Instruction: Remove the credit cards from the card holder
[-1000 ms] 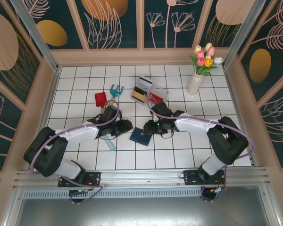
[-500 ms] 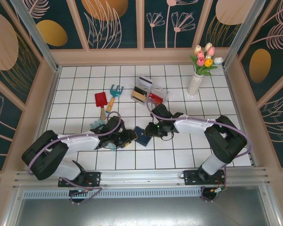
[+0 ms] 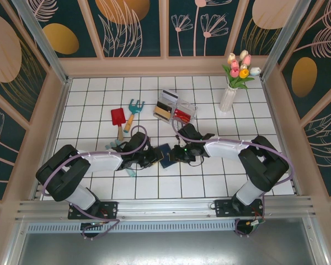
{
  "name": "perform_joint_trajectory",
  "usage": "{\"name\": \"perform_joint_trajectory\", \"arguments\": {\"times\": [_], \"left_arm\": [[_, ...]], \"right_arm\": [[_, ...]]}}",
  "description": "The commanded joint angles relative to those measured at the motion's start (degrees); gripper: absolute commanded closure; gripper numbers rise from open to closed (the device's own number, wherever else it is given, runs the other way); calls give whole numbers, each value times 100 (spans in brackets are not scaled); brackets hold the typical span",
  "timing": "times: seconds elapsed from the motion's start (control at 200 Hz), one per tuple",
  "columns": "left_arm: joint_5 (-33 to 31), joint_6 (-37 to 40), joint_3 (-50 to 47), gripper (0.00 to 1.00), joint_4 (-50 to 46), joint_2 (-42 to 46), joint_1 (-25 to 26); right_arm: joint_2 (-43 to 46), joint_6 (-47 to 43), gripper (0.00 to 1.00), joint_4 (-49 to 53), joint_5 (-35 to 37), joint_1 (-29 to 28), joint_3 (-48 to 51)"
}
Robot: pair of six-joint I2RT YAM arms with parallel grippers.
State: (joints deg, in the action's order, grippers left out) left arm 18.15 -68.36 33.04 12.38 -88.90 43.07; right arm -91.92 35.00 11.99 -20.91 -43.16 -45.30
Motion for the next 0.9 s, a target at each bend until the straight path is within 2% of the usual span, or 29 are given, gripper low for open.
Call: {"name": "perform_joint_trajectory", "arguments": {"times": [0.0,0.355,0.515,0.566,0.671,0.746,0.891], "left_arm": [[63,234,194,78,332,-103,44],[432,176,89,76,1020,-319,38],[332,254,108,89,876,-296,35],[302,309,130,92,796,-261,36],[221,430,206,95,588,-183,30],[189,492,248,96,503,-156,31],[180,529,283,99,435,-145,35]], "right_arm": [[-5,-72,69,-81,-168,-17,-11],[-97,-28,69,-356,-396,-17,74],[150,-77,69,-87,-29,64,-45],[285,-68,66,35,198,100,-95],[423,-64,59,339,739,103,-294],[360,-64,54,375,863,97,-368],[87,22,52,346,999,88,-493]]}}
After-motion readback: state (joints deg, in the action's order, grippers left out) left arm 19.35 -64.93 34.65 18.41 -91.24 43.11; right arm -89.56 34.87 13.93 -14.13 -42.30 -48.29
